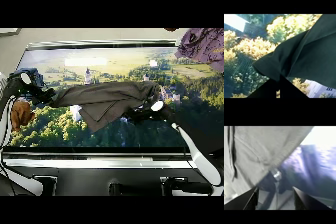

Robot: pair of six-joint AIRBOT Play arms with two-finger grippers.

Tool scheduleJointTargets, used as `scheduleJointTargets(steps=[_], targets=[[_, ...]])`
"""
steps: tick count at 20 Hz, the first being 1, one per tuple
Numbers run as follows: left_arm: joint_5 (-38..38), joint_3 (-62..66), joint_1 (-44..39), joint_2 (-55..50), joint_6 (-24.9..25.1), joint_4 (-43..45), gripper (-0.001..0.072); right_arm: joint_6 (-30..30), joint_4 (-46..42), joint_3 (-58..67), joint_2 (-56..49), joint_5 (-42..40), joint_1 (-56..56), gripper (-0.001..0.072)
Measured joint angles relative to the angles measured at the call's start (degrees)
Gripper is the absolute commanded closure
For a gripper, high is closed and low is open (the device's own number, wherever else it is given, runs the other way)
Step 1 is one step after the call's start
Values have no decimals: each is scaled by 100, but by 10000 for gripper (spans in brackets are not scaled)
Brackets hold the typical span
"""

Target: Fold the clothes and pants, and hang the long-sleeved shirts on hangers.

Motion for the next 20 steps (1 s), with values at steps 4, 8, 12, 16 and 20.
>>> scheduleJointTargets(steps=[4,8,12,16,20], targets=[[4,0,0,0,0,0,688,79,374,-11,-219,-619,313,211],[4,0,0,0,0,0,688,81,632,-15,-369,-1091,481,275],[7,0,0,-2,0,0,688,52,702,42,-476,-1220,560,678],[-7,-2,13,68,0,0,688,-138,439,389,-295,-1073,564,679],[-28,98,118,533,48,0,688,188,-625,1130,446,-479,68,679]])
